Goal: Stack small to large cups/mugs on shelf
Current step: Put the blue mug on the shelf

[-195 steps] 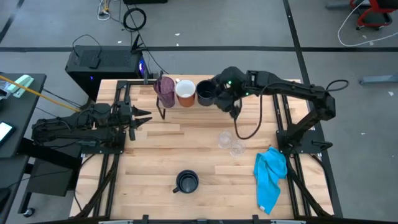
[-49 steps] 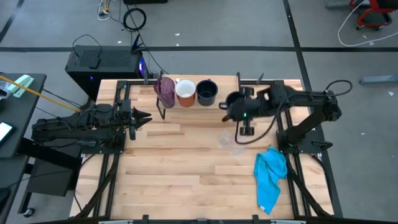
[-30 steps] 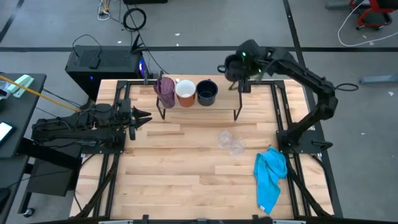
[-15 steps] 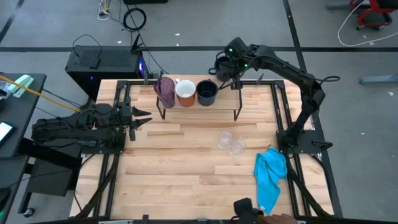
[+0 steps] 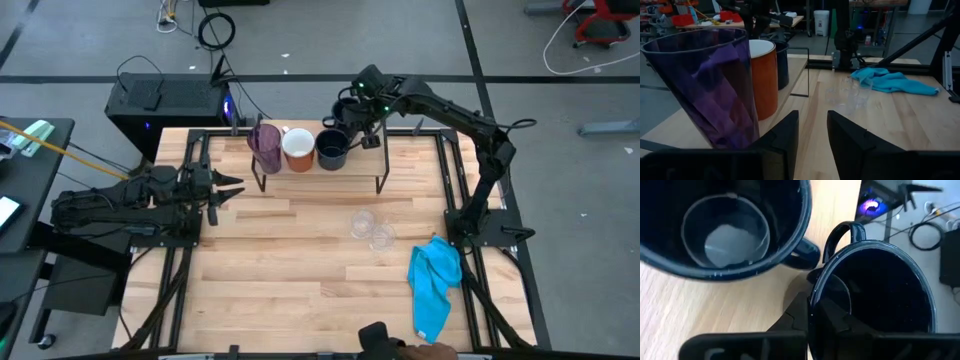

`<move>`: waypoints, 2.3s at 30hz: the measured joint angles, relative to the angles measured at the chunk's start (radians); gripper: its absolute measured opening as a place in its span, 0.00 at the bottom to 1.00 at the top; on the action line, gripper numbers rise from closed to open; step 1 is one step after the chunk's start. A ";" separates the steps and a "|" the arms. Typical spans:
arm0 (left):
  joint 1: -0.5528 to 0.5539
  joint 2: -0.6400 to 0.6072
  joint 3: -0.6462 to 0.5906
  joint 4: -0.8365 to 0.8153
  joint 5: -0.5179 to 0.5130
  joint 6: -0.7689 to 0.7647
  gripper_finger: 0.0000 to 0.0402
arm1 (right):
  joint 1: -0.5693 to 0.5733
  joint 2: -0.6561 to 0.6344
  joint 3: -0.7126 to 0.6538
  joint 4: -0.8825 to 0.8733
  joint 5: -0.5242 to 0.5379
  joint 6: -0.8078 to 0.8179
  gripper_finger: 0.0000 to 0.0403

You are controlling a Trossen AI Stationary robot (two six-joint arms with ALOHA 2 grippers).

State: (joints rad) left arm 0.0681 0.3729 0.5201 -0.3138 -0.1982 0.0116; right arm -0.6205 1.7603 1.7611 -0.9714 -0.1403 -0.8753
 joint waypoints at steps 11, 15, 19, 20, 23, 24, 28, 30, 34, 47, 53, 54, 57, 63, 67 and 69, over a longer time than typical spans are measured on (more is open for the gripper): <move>0.000 0.000 0.000 0.000 0.000 -0.001 0.27 | 0.002 0.000 0.000 0.024 -0.024 0.006 0.04; 0.000 0.000 0.000 0.000 0.000 -0.002 0.27 | 0.004 0.021 0.000 0.033 -0.042 0.000 0.04; 0.000 0.000 0.000 0.000 0.000 -0.007 0.27 | 0.014 0.028 0.000 0.058 -0.042 -0.003 0.05; 0.000 0.000 0.000 0.000 0.000 -0.007 0.27 | 0.017 0.029 0.000 0.067 -0.042 -0.004 0.05; 0.000 0.000 0.000 -0.001 0.000 -0.007 0.27 | 0.022 0.031 0.000 0.074 -0.046 -0.011 0.05; 0.000 0.000 0.000 -0.001 0.000 -0.007 0.27 | 0.023 0.031 0.000 0.074 -0.047 -0.011 0.05; 0.000 0.000 0.000 -0.002 0.000 -0.007 0.27 | 0.022 0.031 0.000 0.075 -0.047 -0.011 0.05; 0.000 0.000 0.000 -0.002 0.000 -0.008 0.27 | 0.021 0.031 0.000 0.075 -0.046 -0.010 0.05; 0.000 0.000 0.000 -0.002 0.000 -0.008 0.27 | 0.021 0.031 0.000 0.074 -0.048 -0.015 0.05; 0.000 0.000 0.000 -0.002 0.000 -0.008 0.27 | 0.021 0.031 0.000 0.075 -0.065 -0.037 0.07; 0.000 0.000 0.000 -0.002 0.000 -0.008 0.27 | 0.021 0.031 0.000 0.081 -0.075 -0.042 0.06; 0.000 0.000 0.000 -0.002 0.000 -0.008 0.27 | 0.021 0.031 0.000 0.080 -0.076 -0.042 0.06; 0.000 0.000 0.000 -0.002 0.000 -0.008 0.27 | 0.021 0.031 0.000 0.080 -0.079 -0.042 0.06; 0.000 0.000 0.000 -0.002 0.000 -0.008 0.27 | 0.021 0.031 0.000 0.080 -0.104 -0.043 0.06; 0.000 0.000 0.000 -0.002 0.000 -0.008 0.27 | 0.021 0.031 0.000 0.080 -0.106 -0.042 0.06; 0.000 0.000 0.000 -0.002 0.000 -0.008 0.27 | 0.021 0.031 0.000 0.080 -0.106 -0.043 0.06</move>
State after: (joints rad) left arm 0.0680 0.3726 0.5201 -0.3153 -0.1982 0.0035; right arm -0.5999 1.7912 1.7607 -0.8917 -0.2460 -0.9188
